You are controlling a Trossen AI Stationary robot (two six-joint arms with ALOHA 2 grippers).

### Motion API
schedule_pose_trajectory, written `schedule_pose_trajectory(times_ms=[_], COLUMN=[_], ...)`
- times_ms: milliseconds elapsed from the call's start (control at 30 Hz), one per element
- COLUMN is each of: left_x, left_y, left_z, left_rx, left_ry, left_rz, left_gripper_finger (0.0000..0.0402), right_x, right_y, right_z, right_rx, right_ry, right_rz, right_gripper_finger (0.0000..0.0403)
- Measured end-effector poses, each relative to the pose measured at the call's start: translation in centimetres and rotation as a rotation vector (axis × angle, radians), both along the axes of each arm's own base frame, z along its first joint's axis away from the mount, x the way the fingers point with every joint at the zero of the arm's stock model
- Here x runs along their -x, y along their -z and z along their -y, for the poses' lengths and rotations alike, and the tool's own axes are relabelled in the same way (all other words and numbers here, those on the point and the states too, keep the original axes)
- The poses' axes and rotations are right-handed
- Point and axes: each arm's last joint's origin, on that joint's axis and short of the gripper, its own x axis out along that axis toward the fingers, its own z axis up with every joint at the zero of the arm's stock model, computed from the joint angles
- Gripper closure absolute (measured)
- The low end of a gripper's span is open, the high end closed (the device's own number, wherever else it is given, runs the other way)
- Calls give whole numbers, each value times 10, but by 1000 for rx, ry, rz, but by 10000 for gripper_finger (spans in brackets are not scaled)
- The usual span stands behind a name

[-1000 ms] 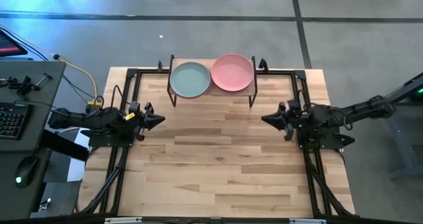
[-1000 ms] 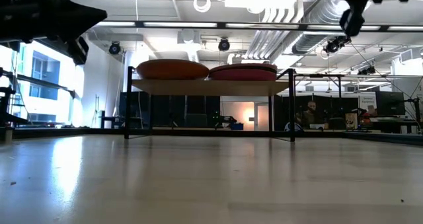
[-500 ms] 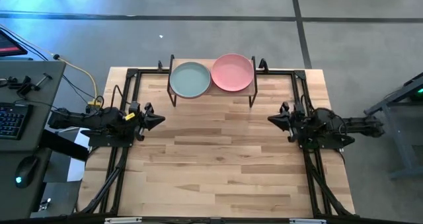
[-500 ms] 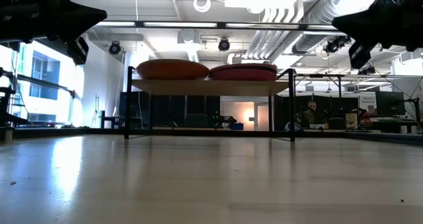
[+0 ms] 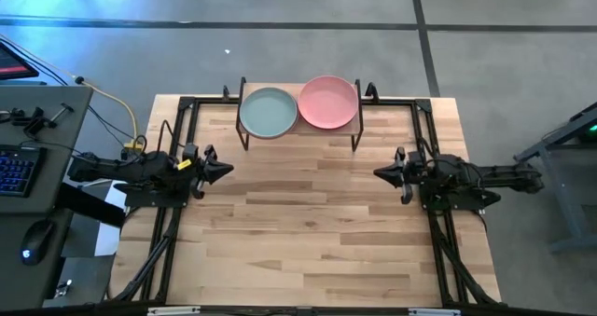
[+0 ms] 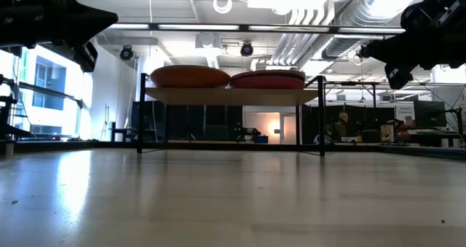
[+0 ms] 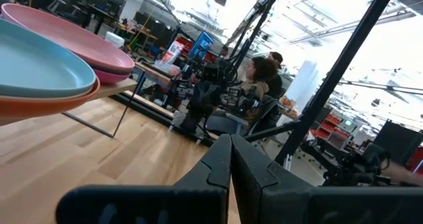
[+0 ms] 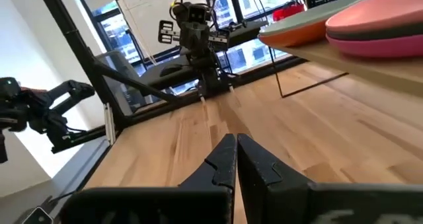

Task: Place and stack plates onto a shelf
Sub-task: Return to Home Position

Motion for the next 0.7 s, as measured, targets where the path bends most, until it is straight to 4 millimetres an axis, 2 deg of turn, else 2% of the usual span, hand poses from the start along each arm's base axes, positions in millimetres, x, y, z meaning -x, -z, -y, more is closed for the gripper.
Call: schedule_pose_trajectory(times_ms=[200,400,700], left_x=[0,2,3], left_y=[2,16,14], left_z=[0,0,0], left_rx=[-2,-22,-28], left_ry=[0,2,18], left_rz=[-20,-155,-135], left_gripper_finger=[401,401,401], right_x=[0,2,2], right_y=[0,-3,-3], right_z=[0,0,-1], right_rx=[-4,-6,-8], right_ry=[0,-4,-4], right_rz=[0,33,31], right_gripper_finger=[403,403,402])
